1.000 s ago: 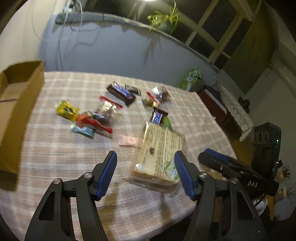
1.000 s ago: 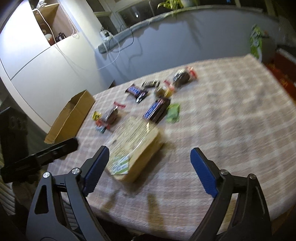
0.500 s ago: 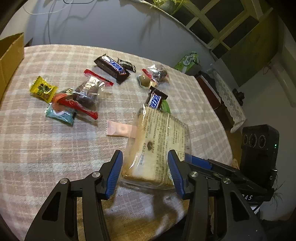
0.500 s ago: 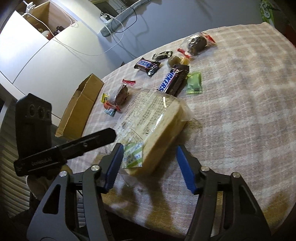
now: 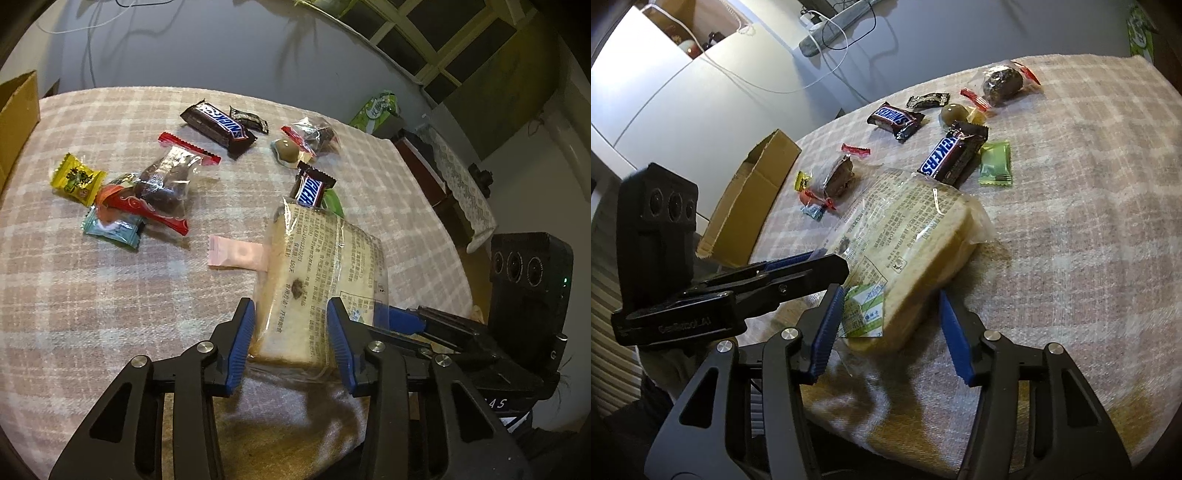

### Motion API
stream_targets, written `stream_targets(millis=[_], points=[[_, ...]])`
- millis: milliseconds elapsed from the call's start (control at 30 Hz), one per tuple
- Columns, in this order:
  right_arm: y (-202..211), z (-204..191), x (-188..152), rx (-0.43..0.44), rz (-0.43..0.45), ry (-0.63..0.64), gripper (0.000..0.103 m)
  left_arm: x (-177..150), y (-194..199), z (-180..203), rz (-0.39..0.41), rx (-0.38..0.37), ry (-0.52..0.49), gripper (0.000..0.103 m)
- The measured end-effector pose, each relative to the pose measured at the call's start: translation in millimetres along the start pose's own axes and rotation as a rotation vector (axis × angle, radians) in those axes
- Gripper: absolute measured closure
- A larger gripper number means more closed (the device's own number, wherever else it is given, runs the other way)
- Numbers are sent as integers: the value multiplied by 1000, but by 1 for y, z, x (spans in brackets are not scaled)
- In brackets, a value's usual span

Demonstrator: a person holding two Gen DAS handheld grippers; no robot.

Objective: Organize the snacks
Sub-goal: 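Reach the left tool to the wrapped bread loaf and close on it, then carry the bread loaf with the left tool into the cardboard box and release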

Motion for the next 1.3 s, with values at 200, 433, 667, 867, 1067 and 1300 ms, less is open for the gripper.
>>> stream_targets(millis=[200,433,667,867,1067,1300], points=[[1,-1,1,-9,-7,18,49,-3,1,2,5,11,1,66],[0,-7,1,-16,-13,52,52,-8,8,0,16,11,22,66],[-3,-24,3,-2,-16,101,53,-12,26,-7,56,32,48,66],[-10,-48,8,25,-23,157,53,-12,51,-21,107,65,76,66],[-19,-81,15,62,-31,219,53,-13,84,-41,169,116,97,66],[-33,-132,21,92,-33,323,54,-18,122,-66,239,171,145,66]])
Point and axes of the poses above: each gripper's, at about its wrist camera, not at the fingertips, and y roughly against the way its jaws point, z to its right, x to its top, the point moved 2 cm from there along -y, roughly the way its jaws point, and after that the axes turned 9 degrees about -y, right-handed, at the moved point
